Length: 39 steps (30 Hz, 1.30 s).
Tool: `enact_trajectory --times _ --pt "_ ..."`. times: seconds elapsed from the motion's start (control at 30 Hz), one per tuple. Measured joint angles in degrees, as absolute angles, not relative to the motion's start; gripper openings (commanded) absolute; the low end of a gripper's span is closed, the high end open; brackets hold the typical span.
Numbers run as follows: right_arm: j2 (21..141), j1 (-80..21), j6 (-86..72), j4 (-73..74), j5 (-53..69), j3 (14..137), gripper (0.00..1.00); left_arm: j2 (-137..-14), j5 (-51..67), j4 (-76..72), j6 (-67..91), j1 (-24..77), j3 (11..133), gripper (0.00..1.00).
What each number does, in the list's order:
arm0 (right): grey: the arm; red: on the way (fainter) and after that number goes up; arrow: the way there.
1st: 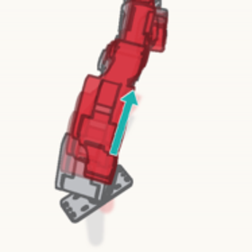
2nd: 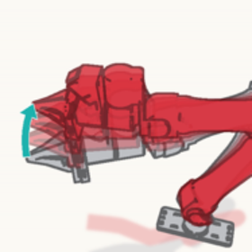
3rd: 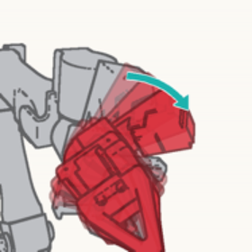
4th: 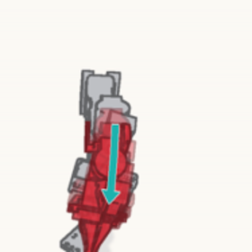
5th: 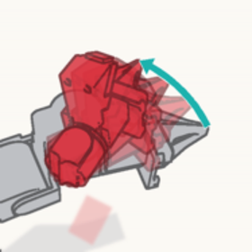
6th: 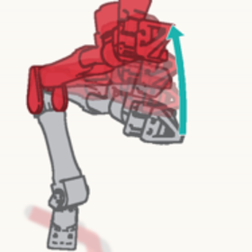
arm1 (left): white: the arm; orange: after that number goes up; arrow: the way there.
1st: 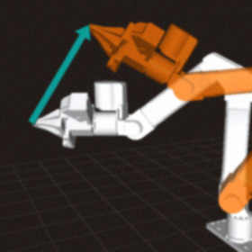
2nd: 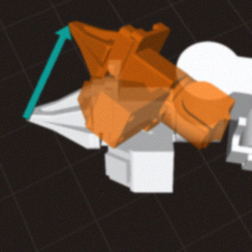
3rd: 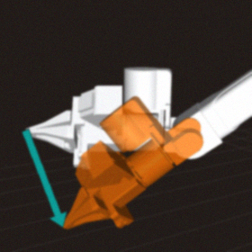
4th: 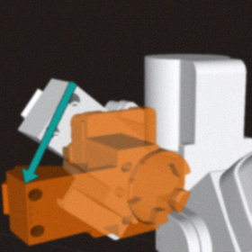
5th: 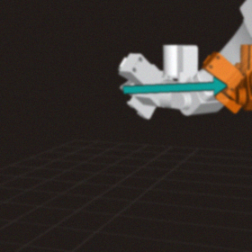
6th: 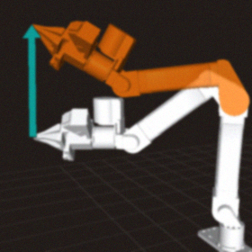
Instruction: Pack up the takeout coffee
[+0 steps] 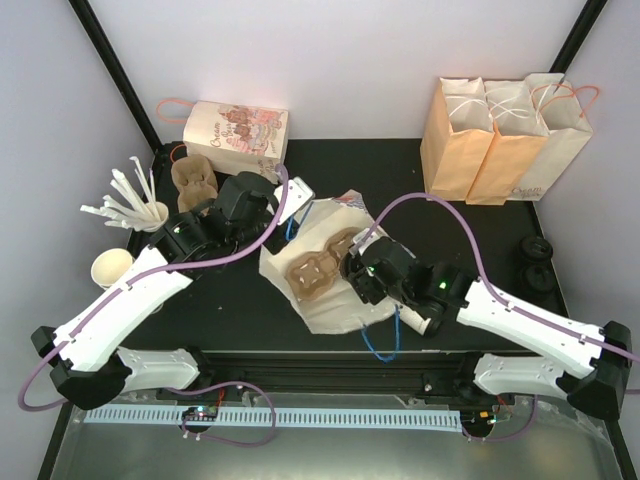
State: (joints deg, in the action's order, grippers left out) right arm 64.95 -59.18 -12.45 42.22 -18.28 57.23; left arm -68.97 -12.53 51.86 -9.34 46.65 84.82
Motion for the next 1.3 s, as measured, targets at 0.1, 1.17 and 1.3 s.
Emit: enact_trajectory --times 0.1,1.17,1.3 --pt "63.5 -59.2 -11.9 39.9 -20.1 57.1 0.54 -69.0 -10.5 51.8 -9.4 46.7 84.8 0.02" --pt "67.2 -59.2 -4.7 21.0 -28.4 50.5 0.51 -64.8 1.9 49.5 -6.1 47.6 78.5 0.02" --pt "67.8 -59.2 -4.8 20.3 -29.7 50.3 0.51 -64.8 2.4 49.5 -5.8 47.7 78.5 0.02"
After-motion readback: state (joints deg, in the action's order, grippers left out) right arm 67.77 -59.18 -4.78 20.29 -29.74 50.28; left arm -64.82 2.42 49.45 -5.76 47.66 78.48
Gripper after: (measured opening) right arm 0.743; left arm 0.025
